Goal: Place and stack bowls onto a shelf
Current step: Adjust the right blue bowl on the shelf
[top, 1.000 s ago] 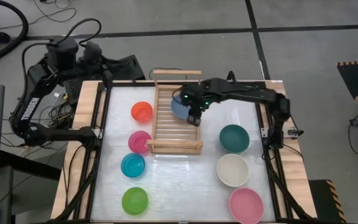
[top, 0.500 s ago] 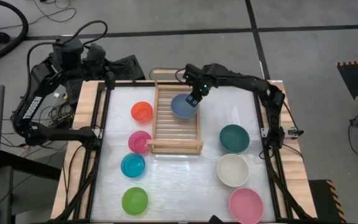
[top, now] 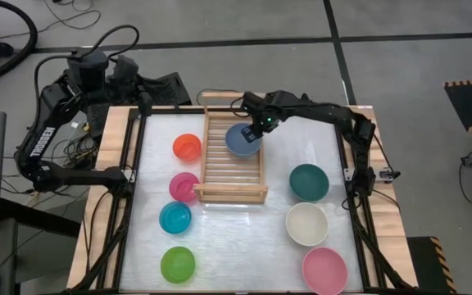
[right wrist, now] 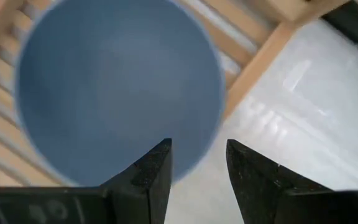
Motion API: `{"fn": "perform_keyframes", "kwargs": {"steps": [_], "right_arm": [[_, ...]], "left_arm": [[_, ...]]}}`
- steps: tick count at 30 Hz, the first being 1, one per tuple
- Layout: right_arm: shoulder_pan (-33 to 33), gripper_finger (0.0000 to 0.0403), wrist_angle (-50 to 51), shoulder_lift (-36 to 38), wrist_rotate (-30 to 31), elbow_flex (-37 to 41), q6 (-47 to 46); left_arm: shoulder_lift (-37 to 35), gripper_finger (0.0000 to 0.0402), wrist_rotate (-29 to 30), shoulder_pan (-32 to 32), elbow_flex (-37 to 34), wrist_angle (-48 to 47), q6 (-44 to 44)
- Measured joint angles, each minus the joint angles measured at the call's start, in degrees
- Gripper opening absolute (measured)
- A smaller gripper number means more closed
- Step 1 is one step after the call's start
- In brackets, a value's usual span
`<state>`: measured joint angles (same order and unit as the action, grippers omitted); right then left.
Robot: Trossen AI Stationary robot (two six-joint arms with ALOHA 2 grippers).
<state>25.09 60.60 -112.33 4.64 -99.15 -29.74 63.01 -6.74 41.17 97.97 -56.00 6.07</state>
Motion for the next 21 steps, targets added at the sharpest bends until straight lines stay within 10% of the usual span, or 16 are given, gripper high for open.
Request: {"fn": "perform_keyframes", "kwargs": {"steps": [21], "right_arm": [[0.19, 0.0260, 1.88, -1.33, 1.76, 1.58, -14.83]], "left_arm": [[0.96, 0.0110, -4.84, 0.01, 0.00, -1.13, -1.27]]}}
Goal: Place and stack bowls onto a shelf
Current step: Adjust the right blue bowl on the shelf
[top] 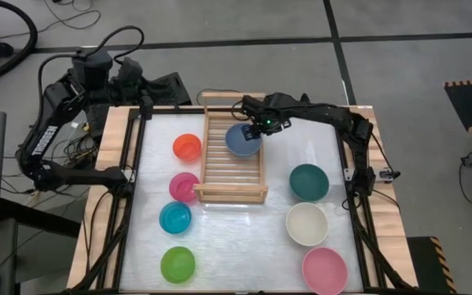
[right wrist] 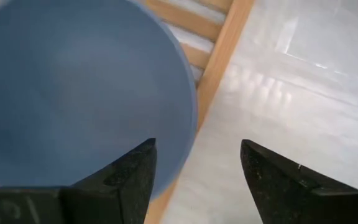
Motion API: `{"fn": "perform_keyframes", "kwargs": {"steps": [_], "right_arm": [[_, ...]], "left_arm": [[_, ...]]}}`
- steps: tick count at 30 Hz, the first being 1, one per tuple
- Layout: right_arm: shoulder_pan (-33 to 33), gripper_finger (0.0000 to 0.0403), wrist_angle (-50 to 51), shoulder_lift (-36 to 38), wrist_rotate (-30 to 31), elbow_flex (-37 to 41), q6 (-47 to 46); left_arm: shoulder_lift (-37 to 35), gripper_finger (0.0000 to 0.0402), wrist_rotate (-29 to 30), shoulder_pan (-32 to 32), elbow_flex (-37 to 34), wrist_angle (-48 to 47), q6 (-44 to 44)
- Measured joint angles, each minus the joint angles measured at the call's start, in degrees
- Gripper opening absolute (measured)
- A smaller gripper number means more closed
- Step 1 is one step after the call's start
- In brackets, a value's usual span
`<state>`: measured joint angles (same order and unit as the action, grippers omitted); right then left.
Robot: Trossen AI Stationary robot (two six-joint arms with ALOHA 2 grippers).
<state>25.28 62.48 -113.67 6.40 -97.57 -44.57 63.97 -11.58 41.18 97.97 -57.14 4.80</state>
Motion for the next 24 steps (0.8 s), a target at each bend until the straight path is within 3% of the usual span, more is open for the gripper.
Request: {"fn": "perform_keyframes", "kwargs": {"steps": [11, 16, 24], "right_arm": [[-0.02, 0.0246, -4.47, 0.00, -3.04, 5.87, -0.08], [-0.04, 0.0185, -5.89, 0.00, -3.53, 6.07, 0.28], [0.92, 0.0046, -6.67, 0.00, -3.56, 6.07, 0.48]], "left_arm": [[1.36, 0.0110, 0.54, 0.01, -0.02, -0.89, 0.46], [1.98, 0.0110, 1.80, 0.01, -0.02, -0.91, 0.63], [3.04, 0.0110, 2.05, 0.01, -0.02, -0.92, 0.85]]}}
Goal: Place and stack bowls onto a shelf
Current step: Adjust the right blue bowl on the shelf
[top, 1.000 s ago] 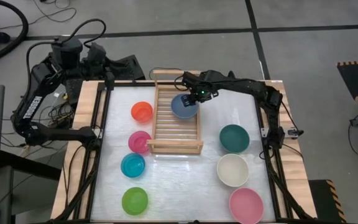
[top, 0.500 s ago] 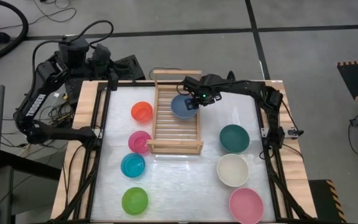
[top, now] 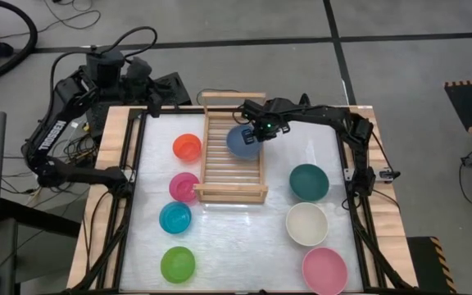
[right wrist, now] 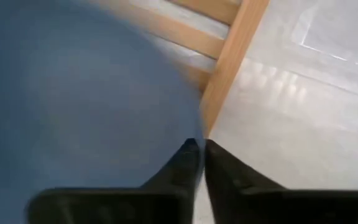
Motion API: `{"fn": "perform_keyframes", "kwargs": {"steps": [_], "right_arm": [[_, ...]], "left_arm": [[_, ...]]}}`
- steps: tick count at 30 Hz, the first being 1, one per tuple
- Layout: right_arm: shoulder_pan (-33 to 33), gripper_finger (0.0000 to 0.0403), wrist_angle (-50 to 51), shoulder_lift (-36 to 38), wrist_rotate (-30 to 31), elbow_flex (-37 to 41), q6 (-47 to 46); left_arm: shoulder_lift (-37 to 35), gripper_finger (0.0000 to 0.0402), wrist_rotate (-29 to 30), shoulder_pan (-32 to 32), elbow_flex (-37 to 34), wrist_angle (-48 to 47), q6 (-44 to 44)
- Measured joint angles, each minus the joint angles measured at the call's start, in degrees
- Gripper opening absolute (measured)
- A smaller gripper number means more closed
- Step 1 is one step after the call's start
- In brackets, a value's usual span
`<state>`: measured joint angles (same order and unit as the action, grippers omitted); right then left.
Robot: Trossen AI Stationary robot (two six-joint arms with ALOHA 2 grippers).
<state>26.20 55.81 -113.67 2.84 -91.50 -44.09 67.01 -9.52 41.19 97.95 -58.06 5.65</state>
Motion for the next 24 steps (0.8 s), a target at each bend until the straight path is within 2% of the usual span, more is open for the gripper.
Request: {"fn": "perform_keyframes", "kwargs": {"steps": [2, 24], "right_arm": [[0.44, 0.0027, -0.03, 0.02, -0.37, 0.00, 0.01], [5.55, 0.0043, -5.14, 0.02, -1.15, 0.00, -0.64]], "left_arm": [[0.22, 0.0110, -0.15, 0.00, 0.00, 0.07, 0.05], [0.54, 0.0110, -0.19, 0.00, 0.00, 0.13, 0.20]]}}
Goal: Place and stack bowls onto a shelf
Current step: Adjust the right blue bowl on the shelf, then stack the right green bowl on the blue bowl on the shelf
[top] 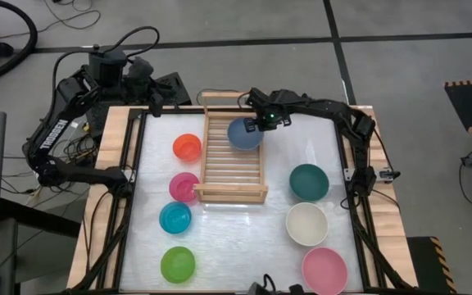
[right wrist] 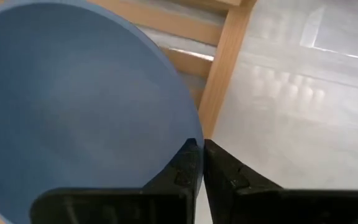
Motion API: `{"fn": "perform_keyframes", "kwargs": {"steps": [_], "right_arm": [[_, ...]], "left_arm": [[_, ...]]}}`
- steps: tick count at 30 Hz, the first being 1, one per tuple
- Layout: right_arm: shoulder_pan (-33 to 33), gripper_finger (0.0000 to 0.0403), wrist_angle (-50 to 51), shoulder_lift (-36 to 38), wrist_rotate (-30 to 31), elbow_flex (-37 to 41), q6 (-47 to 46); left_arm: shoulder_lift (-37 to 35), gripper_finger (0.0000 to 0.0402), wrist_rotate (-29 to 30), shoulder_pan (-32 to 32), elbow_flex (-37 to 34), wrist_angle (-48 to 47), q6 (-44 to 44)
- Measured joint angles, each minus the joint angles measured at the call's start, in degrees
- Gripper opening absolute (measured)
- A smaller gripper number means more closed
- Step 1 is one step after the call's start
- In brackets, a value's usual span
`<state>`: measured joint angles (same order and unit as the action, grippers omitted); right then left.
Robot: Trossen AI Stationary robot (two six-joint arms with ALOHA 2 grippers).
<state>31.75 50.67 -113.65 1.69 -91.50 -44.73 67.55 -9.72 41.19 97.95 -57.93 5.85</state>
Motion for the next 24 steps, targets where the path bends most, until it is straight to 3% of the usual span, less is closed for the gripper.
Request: {"fn": "perform_keyframes", "kwargs": {"steps": [11, 24], "right_arm": [[0.17, 0.0059, -0.67, 0.00, -0.26, 0.00, 1.63], [0.63, 0.0152, -1.69, 1.77, -0.41, 0.02, 5.54]], "left_arm": [[-0.02, 0.0110, -0.37, 0.00, 0.00, 0.02, -0.50], [-0.02, 0.0110, -0.83, -0.02, 0.00, -0.04, -0.56]]}}
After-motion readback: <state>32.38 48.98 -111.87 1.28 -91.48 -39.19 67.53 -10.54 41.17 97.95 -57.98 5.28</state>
